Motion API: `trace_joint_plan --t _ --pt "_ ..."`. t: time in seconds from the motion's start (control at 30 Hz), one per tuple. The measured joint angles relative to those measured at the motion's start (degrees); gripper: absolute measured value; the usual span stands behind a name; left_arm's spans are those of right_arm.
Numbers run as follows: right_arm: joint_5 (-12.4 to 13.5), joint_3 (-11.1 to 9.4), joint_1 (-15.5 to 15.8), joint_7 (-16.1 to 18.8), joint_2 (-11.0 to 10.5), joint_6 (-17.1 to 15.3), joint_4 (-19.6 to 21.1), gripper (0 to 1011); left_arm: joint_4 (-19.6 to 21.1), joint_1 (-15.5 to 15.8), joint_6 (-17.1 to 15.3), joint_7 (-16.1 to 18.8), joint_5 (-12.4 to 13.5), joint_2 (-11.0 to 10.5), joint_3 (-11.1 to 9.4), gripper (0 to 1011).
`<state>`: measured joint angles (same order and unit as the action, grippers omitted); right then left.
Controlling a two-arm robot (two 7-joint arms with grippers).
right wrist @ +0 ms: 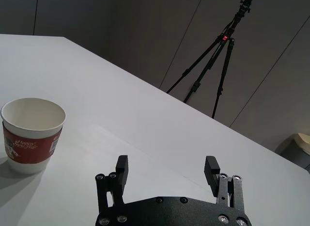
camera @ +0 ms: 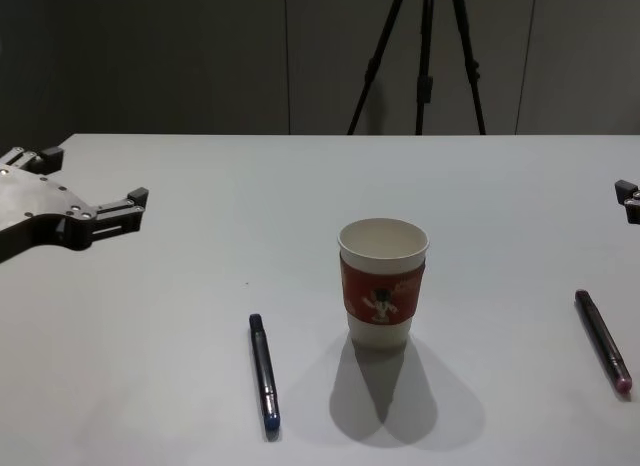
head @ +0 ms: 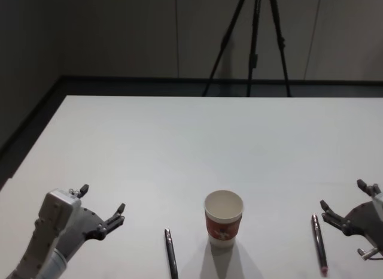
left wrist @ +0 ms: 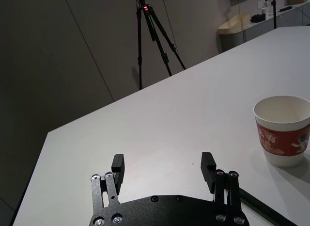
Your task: Place the pen into the pen holder.
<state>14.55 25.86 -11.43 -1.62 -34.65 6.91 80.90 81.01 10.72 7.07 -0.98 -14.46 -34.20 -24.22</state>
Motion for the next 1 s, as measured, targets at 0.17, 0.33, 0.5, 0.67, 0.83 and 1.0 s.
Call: trace_joint_plan --t 0.17,0.33,0.5,0.67,0.83,1.0 --pt "0.0 0.0 0.0 0.0 0.0 0.0 0.0 1001 0.3 -0.6 0.1 -1.3 -0.2 0.0 0.9 1001" --pt "0.0 0.0 0.0 0.0 0.0 0.0 0.0 1001 0.7 -1.3 0.2 -2.6 -0.8 -0.2 1.7 1001" --pt "0.0 0.0 0.0 0.0 0.0 0.0 0.0 1001 1.3 -2.1 0.3 -4.0 -1.2 -0.6 2.4 1001" --pt "0.0 0.0 0.0 0.0 0.0 0.0 0.0 1001 2.3 -3.0 0.0 -5.8 -1.6 -1.0 3.2 1001" --pt "0.0 0.0 0.0 0.0 0.0 0.0 0.0 1001 2.9 -3.4 -0.5 -7.5 -2.0 -1.1 3.5 1002" --pt "0.0 0.0 0.0 0.0 0.0 0.0 0.0 1001 3.6 -3.6 -1.1 -9.3 -2.3 -1.2 3.7 1001"
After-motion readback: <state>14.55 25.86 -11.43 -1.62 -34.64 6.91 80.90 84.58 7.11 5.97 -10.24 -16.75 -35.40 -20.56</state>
